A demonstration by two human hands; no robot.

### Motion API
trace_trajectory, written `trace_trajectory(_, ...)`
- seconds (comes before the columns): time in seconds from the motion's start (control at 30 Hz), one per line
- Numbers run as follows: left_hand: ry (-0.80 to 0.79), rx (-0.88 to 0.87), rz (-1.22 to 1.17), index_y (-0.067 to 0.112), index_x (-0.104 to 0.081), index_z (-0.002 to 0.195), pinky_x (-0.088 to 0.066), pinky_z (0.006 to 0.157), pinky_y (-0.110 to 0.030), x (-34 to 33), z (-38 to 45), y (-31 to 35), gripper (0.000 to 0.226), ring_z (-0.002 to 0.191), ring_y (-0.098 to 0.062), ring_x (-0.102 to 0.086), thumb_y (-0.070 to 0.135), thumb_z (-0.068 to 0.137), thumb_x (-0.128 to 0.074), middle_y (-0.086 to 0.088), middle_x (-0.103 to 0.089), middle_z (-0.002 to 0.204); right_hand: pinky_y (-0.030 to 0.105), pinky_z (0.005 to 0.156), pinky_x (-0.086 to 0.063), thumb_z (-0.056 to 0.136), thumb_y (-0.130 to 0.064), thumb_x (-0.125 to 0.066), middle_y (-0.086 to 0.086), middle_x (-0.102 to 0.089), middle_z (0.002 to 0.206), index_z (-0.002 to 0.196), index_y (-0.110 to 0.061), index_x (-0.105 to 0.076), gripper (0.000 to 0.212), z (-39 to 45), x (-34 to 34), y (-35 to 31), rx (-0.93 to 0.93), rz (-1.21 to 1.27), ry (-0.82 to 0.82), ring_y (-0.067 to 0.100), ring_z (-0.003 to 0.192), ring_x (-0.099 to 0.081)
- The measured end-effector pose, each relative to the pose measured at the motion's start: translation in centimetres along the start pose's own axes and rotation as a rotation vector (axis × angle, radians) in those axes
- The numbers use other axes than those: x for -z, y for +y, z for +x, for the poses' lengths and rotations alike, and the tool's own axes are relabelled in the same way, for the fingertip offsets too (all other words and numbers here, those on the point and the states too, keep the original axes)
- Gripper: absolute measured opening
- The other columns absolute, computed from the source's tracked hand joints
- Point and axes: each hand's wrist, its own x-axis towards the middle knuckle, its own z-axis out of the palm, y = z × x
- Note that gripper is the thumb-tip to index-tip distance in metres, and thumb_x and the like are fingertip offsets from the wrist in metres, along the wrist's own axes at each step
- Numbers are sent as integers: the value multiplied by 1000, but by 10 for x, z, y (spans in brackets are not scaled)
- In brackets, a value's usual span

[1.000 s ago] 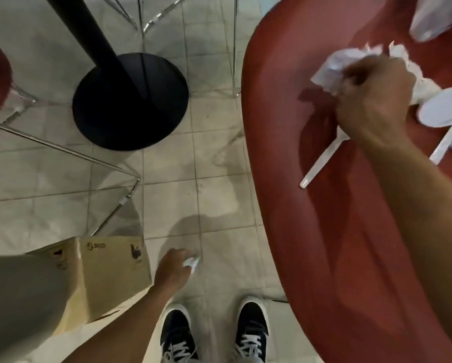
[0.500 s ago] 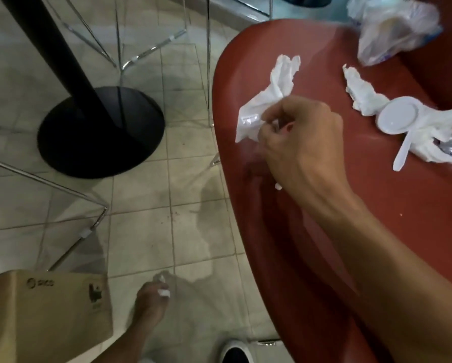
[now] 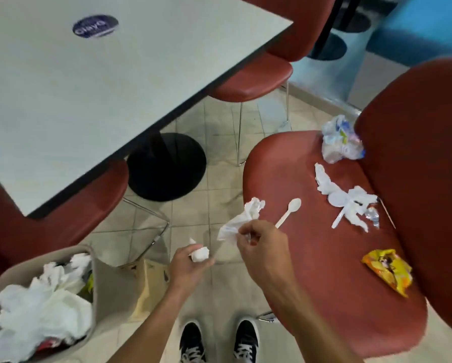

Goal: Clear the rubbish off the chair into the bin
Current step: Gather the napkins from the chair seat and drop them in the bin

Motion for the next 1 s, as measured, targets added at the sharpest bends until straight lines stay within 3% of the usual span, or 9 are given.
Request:
trace_trajectory(0.07, 15, -26, 16, 32, -66, 83, -51, 75, -25, 14, -27, 25, 44, 87, -16, -65, 1, 59, -86, -3, -65, 99, 6, 60, -38, 83, -11, -63, -11, -62, 71, 79, -20, -70, 12, -13, 9, -21, 18, -2, -26, 2, 65, -56)
trace_trajectory(0.13, 53, -18, 23, 26, -66, 89, -48, 75, -22, 28, -49, 43, 44, 91, -20, -64, -6, 62, -81, -6, -65, 104, 6, 61, -39, 83, -11, -62, -11, -64, 74, 80, -20, -71, 12, -21, 19, -44, 39, -3, -56, 2, 68, -57)
trace_trajectory(0.27, 83, -27, 23, 18, -70, 106, -43, 64, -7, 61, -91, 74, 39, 88, -11, -65, 4, 71, -77, -1, -69, 103, 11, 62, -43, 83, -12, -63, -10, -66, 76, 80, -19, -71, 11, -38, 31, -86, 87, -29, -121, 3, 70, -59)
trace_trajectory(0.43, 177, -44, -25, 17, -70, 109, -51, 72, -24, 102, -127, 94, 33, 89, -14, -68, 11, 77, -74, 4, -71, 94, 13, 58, -43, 84, -13, -62, -8, -65, 75, 80, -19, -69, 9, -62, 30, -120, 111, -41, -185, 4, 67, -58)
trace_trajectory(0.57, 272, -60, -6, 16, -69, 110, -43, 66, -13, 131, -147, 97, 27, 76, 2, -61, 20, 83, -72, 13, -67, 82, 12, 53, -40, 85, -13, -60, -9, -62, 71, 78, -21, -67, 12, -79, 17, -131, 117, -66, -264, 4, 62, -55)
trace_trajectory(0.7, 333, 37, 15, 11, -67, 115, -45, 83, -28, 166, -155, 75, 38, 97, -20, -64, 32, 83, -71, -6, -69, 103, 8, 57, -41, 86, -13, -60, -11, -60, 73, 79, -20, -67, 12, -98, -14, -139, 148, -118, -323, 3, 66, -54)
trace_trajectory(0.8, 367, 67, 6, 8, -67, 114, -45, 85, -28, 196, -158, 53, 39, 97, -19, -61, 31, 82, -72, -6, -65, 107, 12, 60, -44, 87, -15, -60, -9, -64, 79, 86, -19, -70, 11, -111, -45, -145, 146, -155, -361, 3, 71, -57)
trace_trajectory(0.9, 376, 97, 23, 8, -69, 109, -43, 84, -25, 228, -158, 31, 34, 97, -18, -60, 28, 82, -72, -2, -62, 102, 24, 73, -53, 89, -16, -60, -6, -67, 87, 93, -18, -71, 11, -120, -79, -152, 134, -205, -400, 5, 78, -60)
trace_trajectory(1.0, 361, 133, 49, 11, -72, 105, -46, 82, -26, 257, -153, 6, 28, 95, -18, -63, 28, 82, -71, -1, -69, 99, 23, 72, -51, 89, -14, -60, -5, -66, 86, 93, -17, -71, 12, -127, -112, -165, 137, -251, -423, 9, 78, -60)
